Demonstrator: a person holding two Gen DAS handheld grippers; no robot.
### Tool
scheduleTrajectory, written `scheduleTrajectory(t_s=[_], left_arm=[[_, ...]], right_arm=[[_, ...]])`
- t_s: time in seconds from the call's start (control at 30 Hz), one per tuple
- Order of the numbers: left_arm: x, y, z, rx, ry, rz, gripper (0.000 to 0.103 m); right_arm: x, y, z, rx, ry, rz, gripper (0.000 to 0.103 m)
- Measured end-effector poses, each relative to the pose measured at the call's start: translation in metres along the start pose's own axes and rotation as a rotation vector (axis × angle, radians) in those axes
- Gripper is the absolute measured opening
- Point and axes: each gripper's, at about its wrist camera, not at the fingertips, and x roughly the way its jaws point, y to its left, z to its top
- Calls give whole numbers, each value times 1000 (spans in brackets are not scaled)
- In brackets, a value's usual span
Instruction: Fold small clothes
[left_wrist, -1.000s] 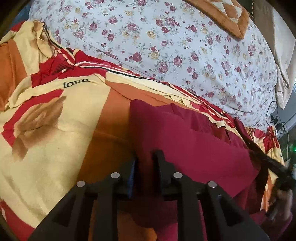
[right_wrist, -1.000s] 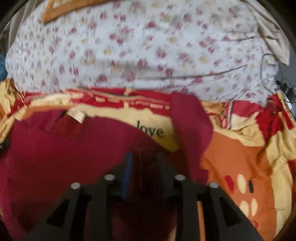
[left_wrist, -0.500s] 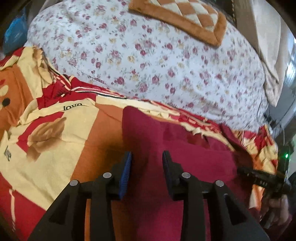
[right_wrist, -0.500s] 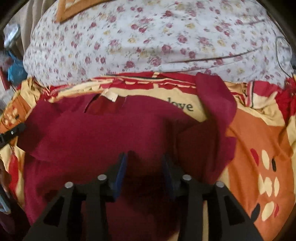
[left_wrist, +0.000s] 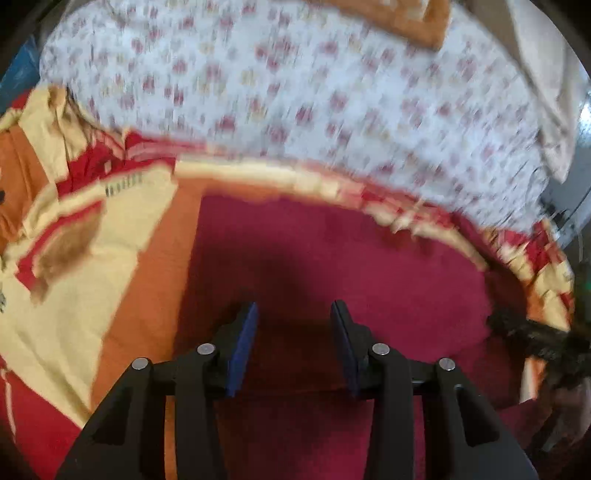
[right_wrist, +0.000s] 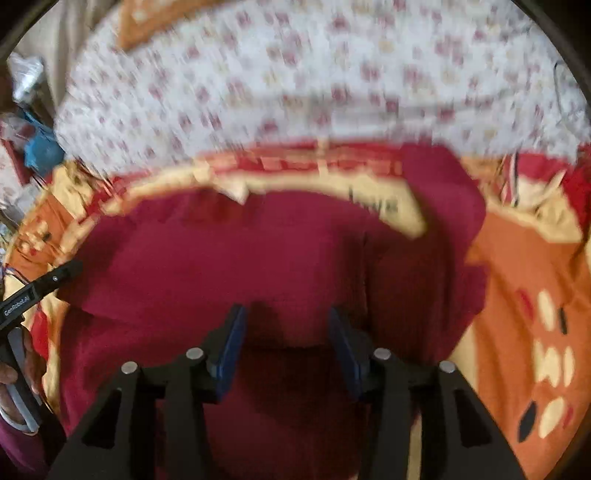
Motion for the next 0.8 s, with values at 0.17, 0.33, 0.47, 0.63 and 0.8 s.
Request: scheduleTrajectory(t_s=[0.17,0.33,0.47,0.63,0.8], left_arm=[[-3,-4,-5,67,-38,9,30],[-11,0,0,22,-65,-48,30],[-20,-1,5,13,-123,-77,30],[-17,1,6,12,-138,-69,30],[-3,10,4,-13,-94,-69,30]], right_arm=[[-44,-17,9,12,-84,9,51],[-83,-73,27,144,-198,-77,69],[-68,-101,48,180,-171,-124,69],[-20,-94,72,145,-122,-130,69],[43,-102,91,125,6,-220,65]])
